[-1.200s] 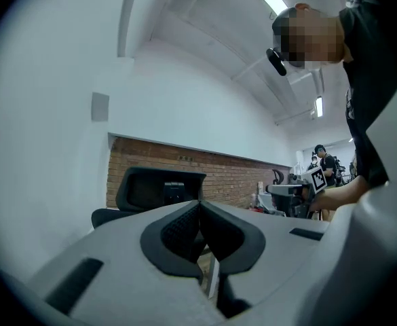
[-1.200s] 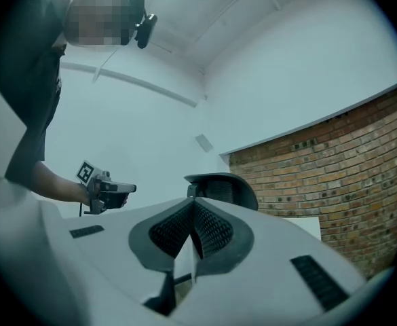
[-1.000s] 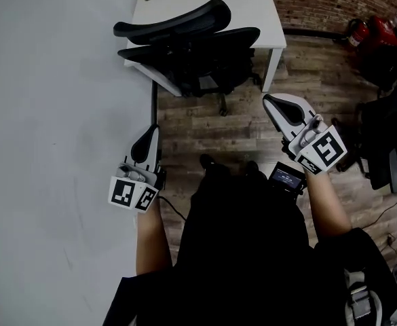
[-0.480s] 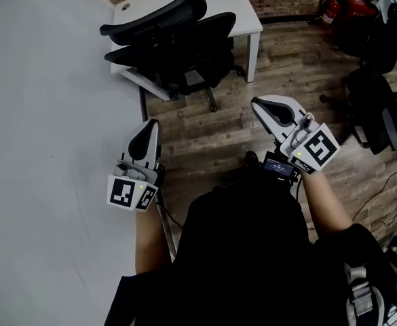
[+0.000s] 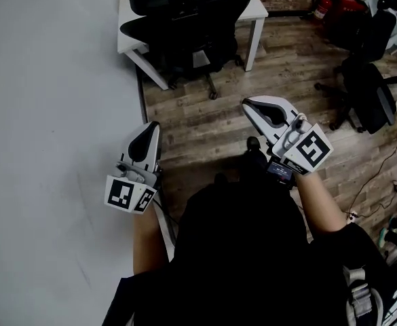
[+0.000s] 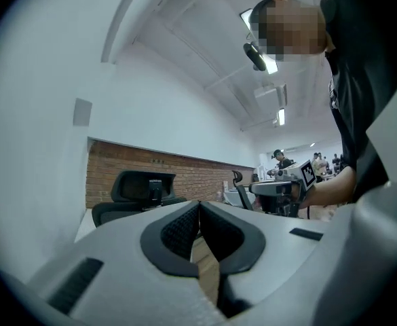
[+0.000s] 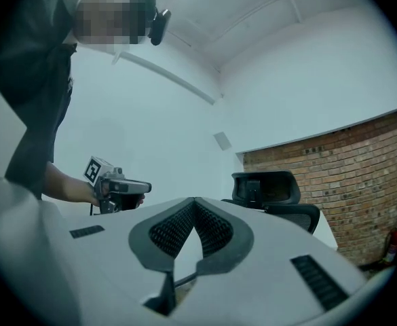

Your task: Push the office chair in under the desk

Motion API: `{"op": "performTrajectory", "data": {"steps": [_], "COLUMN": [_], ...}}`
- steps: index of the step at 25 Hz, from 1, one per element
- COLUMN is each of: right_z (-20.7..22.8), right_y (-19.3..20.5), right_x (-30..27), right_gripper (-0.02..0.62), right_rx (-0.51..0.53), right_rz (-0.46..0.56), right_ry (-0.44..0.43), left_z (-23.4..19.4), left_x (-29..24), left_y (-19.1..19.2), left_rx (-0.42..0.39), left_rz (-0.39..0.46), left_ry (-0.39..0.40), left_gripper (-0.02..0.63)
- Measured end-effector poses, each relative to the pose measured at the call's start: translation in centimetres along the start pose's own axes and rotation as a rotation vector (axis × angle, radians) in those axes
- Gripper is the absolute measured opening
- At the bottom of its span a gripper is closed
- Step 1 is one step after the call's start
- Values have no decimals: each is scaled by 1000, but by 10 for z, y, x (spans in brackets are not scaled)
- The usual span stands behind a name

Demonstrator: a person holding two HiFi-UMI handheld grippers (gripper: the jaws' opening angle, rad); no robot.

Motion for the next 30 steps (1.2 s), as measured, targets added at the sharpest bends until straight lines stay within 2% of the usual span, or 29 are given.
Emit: {"op": "performTrajectory", "data": {"steps": [5, 10, 14, 23, 30], "right_z": [-35, -55, -58, -50, -37], "right_y": [-1, -2, -6, -11, -19], "right_x": [21, 39, 41, 68, 91], "right_gripper": [8, 8, 8, 8, 6], "right_rx": [12, 31, 34, 0, -34], "right_rz": [-30, -111, -114, -116, -41], "right_ry": [53, 76, 25, -53, -107], "left_z": [17, 30, 45, 92, 134], "left_x": [15, 14, 13, -7, -20], "left_y": [17, 16, 14, 10, 8], "left_rx": [57, 68, 61, 47, -1], "left_rz": [3, 33, 40, -18, -50], "left_ry": [105, 135, 155, 190, 219], "left_gripper": [15, 15, 15, 15, 15]}}
Point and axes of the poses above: the fingertips, and each gripper's own axes: x backward along the fingers, z to its right, y out of its underside, the point moved 8 cm from there along x, backward along the fingers, and after that the axes turned 11 degrees about z, right-handed, at the moved point
